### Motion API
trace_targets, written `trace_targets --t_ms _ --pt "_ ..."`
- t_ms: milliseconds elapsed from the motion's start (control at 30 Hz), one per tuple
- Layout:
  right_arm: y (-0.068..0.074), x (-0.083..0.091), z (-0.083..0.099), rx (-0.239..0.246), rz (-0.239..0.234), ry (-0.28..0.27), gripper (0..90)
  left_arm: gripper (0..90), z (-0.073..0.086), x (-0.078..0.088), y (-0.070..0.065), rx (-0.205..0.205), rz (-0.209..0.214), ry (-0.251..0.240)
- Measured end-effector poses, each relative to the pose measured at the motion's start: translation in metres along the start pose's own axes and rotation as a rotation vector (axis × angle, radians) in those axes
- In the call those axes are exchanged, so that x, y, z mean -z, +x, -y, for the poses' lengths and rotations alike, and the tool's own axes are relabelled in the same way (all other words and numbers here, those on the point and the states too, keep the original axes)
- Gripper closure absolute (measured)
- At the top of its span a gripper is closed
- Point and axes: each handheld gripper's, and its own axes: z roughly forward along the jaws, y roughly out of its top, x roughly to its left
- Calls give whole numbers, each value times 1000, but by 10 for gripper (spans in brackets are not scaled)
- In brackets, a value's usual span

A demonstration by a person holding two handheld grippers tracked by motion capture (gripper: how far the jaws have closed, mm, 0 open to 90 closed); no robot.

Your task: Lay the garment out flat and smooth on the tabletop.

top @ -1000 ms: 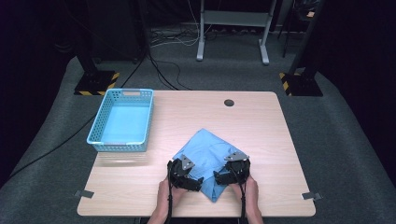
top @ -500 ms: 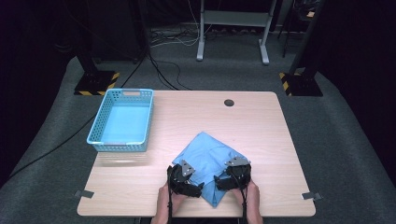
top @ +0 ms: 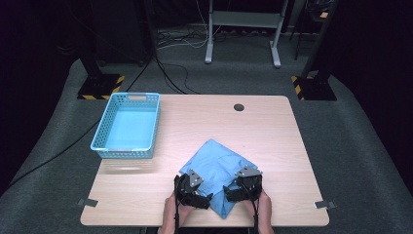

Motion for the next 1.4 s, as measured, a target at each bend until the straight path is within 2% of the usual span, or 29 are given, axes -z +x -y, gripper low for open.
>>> trace_targets --t_ms 133,267,367,467,567,667,767,900,967,1067,1133,1400 --pt "0 0 0 -1 -4 2 7 0 2 4 2 -23 37 -27" --pt "-1 0 0 -3 -5 2 7 0 6 11 16 -13 32 -59" --pt "-1 0 0 -3 -5 3 4 0 10 22 33 25 9 -75" --pt "-1 -1 -1 -3 -4 3 3 1 15 35 53 64 -45 -88" --pt "-1 -1 -1 -4 -5 4 3 3 18 44 72 115 -79 -95" --pt "-1 -1 -1 -2 -5 3 3 5 17 46 88 156 -113 -86" --pt "-1 -1 -1 -3 -4 3 2 11 11 39 99 186 -134 -79" --pt "-1 -1 -1 -3 -4 3 2 12 0 21 102 172 -157 -29" --pt "-1 -1 -1 -3 -4 3 2 22 -2 14 103 168 -179 -27" --pt "0 0 0 -3 -2 4 2 41 -2 4 103 181 -160 9" --pt "0 0 0 -3 -1 3 2 35 0 1 102 176 -165 -6" --pt "1 0 0 0 7 0 0 41 1 2 100 169 -167 -11"
